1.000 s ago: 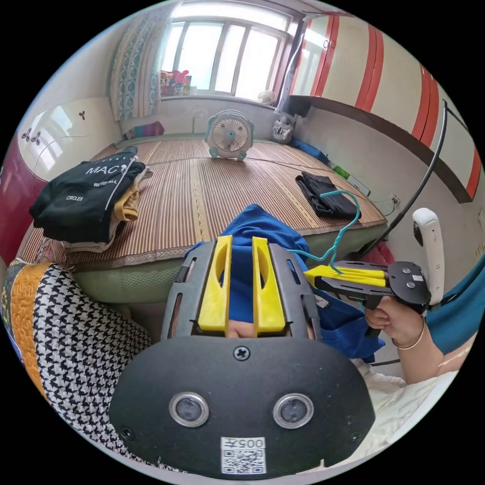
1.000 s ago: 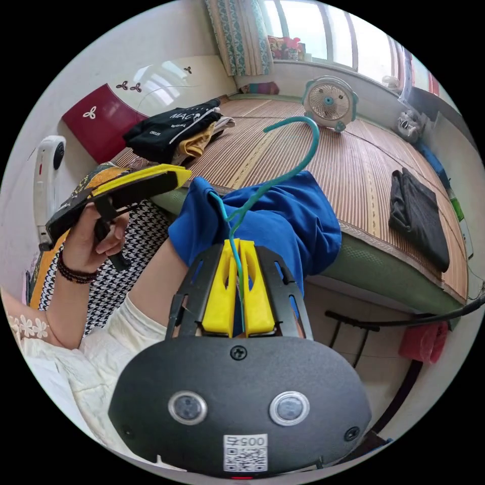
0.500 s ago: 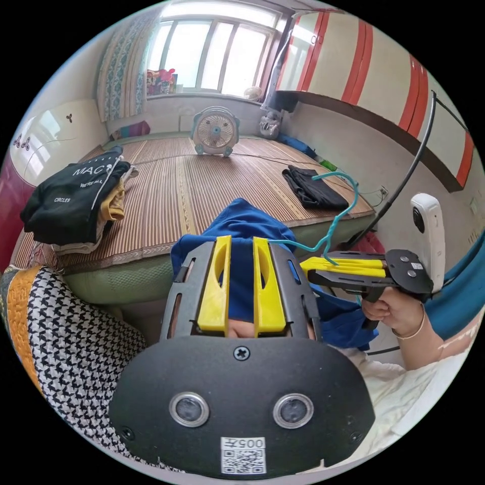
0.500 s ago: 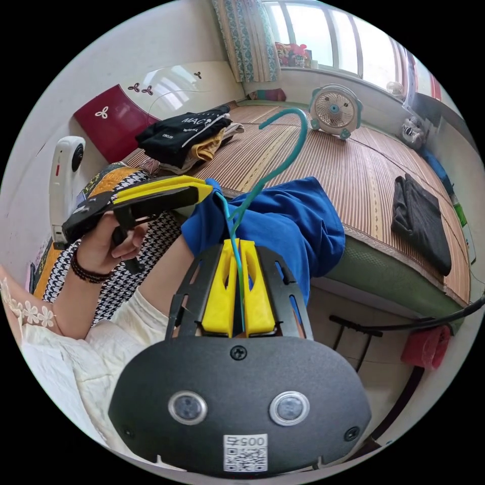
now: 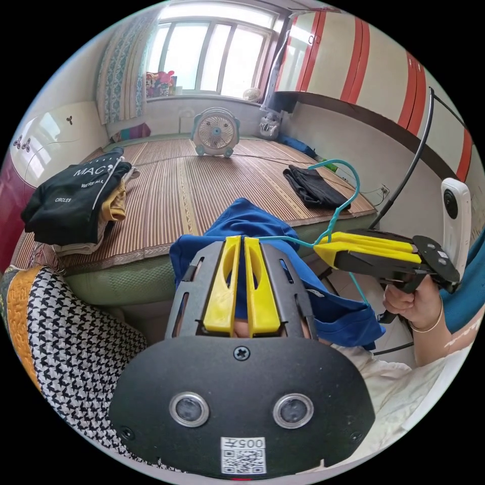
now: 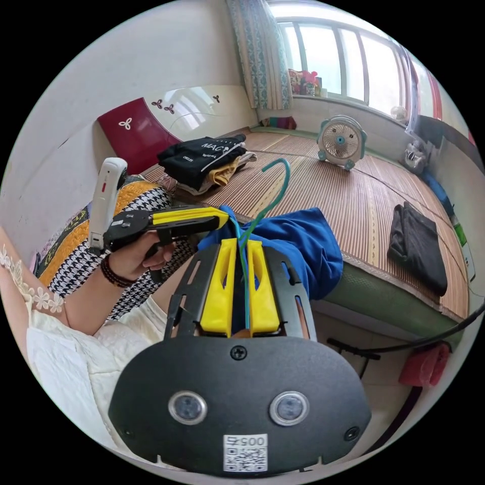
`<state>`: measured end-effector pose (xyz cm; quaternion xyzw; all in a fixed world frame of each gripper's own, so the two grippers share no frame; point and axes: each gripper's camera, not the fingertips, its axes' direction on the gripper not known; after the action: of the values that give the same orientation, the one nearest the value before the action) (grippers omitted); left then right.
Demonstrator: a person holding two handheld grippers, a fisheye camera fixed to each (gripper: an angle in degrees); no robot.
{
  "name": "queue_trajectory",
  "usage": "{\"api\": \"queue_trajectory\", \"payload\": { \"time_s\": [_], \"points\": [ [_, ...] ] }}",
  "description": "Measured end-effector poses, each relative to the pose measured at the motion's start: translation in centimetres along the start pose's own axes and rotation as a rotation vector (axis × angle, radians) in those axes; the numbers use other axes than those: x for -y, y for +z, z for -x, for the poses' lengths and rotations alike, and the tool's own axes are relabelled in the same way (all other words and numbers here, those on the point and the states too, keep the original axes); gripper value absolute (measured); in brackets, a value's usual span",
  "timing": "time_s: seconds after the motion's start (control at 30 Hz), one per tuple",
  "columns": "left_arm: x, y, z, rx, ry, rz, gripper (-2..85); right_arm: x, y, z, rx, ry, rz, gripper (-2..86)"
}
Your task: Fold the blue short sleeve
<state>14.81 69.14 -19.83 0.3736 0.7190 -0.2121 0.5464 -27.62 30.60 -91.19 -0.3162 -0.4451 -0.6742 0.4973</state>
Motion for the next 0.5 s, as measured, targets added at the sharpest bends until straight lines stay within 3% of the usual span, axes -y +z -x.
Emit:
{"api": "queue_trajectory", "payload": {
  "time_s": [0.5],
  "points": [
    [0.1,-2.2,1.4,0.271,-0.025,-0.084,-0.4,-0.8,-10.1,1.4,0.119,-0.131,-0.069,-1.6]
  ]
}}
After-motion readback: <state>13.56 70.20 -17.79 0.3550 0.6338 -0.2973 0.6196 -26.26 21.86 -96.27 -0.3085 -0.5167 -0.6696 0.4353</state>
